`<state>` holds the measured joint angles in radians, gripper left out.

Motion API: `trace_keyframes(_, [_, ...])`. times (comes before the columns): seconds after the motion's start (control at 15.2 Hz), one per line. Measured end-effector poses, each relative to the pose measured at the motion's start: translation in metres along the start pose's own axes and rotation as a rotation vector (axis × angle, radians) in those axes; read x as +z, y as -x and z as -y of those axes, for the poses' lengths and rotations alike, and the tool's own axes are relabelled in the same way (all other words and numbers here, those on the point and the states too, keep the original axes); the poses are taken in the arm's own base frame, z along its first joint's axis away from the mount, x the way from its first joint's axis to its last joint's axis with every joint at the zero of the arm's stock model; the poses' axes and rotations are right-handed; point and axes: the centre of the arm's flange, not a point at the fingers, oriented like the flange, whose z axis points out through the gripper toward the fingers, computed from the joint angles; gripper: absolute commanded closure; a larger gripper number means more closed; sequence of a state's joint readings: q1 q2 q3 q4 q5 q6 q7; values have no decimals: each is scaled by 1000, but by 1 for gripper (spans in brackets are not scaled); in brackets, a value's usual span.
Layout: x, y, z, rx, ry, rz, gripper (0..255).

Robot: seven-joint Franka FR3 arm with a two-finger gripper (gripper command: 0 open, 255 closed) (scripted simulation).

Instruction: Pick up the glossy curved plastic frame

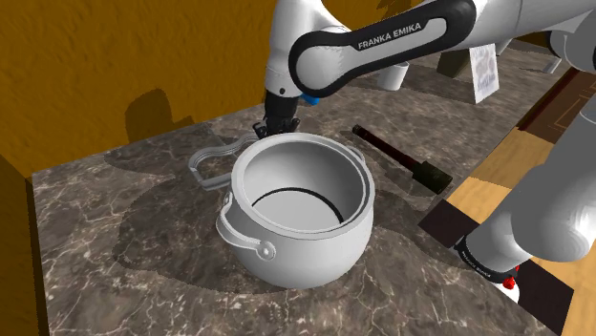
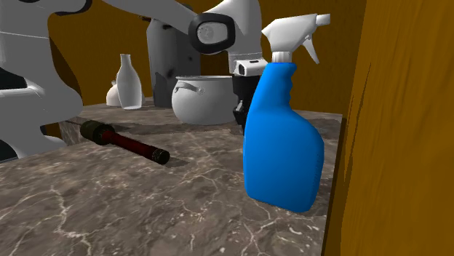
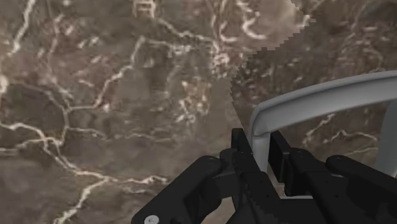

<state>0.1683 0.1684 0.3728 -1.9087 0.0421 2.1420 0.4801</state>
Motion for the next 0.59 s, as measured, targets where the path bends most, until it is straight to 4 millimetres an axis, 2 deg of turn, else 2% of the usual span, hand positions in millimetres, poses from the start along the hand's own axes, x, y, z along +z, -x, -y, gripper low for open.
trace_keyframes(0.33, [-3, 3, 4, -4, -2, 4, 255])
trace_keyframes(0.59, [-22, 5, 7, -6, -1, 8, 255])
